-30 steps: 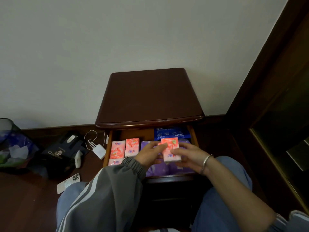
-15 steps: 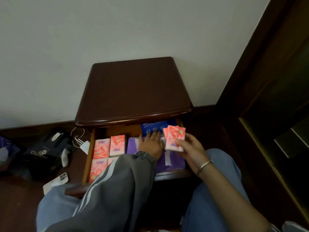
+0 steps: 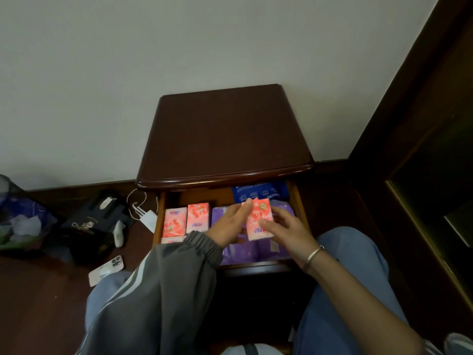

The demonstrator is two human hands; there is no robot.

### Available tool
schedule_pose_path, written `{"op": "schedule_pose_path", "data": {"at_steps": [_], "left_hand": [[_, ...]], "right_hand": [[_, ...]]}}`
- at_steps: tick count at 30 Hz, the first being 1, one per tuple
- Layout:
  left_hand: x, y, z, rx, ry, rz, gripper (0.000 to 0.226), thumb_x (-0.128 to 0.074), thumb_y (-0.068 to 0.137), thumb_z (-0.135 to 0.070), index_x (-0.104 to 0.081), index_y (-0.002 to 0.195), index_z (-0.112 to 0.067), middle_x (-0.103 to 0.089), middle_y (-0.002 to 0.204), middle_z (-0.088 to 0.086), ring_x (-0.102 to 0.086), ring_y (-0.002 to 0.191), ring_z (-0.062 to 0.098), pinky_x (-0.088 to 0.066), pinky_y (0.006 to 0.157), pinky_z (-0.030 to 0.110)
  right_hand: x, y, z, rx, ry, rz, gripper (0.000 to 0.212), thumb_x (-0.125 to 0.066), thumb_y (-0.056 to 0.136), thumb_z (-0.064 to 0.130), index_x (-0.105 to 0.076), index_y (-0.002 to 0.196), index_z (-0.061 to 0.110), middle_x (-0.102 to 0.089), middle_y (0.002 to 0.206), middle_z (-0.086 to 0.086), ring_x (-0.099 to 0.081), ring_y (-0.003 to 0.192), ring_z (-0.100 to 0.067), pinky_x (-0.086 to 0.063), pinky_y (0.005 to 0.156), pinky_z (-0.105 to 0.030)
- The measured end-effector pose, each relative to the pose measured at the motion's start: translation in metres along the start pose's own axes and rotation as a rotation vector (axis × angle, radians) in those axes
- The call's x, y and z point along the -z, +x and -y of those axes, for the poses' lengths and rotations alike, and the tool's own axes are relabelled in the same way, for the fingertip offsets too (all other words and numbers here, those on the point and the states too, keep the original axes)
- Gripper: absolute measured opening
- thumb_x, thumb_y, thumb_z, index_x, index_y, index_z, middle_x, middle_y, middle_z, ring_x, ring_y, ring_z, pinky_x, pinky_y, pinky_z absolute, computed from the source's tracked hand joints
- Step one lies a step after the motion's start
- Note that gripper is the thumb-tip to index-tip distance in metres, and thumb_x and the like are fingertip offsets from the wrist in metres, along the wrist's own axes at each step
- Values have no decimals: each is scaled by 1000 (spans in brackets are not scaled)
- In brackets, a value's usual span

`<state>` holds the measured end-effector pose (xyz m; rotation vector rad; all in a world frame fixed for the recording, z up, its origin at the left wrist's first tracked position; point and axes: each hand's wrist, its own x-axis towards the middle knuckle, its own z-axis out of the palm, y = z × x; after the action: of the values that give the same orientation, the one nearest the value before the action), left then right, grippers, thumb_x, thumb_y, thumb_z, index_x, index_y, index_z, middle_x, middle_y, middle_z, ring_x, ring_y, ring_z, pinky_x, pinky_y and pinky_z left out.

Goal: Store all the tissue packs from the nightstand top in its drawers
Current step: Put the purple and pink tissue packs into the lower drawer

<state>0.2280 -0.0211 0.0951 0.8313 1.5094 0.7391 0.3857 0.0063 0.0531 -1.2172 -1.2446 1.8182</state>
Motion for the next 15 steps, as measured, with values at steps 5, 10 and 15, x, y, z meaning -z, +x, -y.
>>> {"op": "schedule_pose_path", "data": {"at_steps": [5, 10, 15], "left_hand": [[10, -7, 19, -69, -9, -59, 32, -44, 97, -42, -51, 122, -23, -66, 102, 4, -62, 93, 19, -51, 86, 41], [13, -15, 29, -44, -181, -118, 33, -53, 94, -38, -52, 116, -14, -63, 77, 3, -62, 53, 8, -50, 49, 22], [28, -19, 35, -33, -416, -386, 34, -53, 93, -41, -50, 107, -10, -65, 96, 13, -68, 82, 22, -56, 57, 33]], "right_hand": [[-23, -5, 5, 54, -178, -37, 23, -60, 88, 35, -62, 108, 22, -68, 107, 0, -65, 99, -16, -53, 85, -32], [-43, -8, 15, -19, -179, -179, 34, -53, 87, 51, -67, 83, 19, -71, 82, 5, -66, 83, -12, -46, 67, -21], [-64, -12, 19, -191, 134, -68, 33, -57, 83, 54, -63, 98, 25, -73, 93, 0, -70, 84, -16, -53, 65, -29]]}}
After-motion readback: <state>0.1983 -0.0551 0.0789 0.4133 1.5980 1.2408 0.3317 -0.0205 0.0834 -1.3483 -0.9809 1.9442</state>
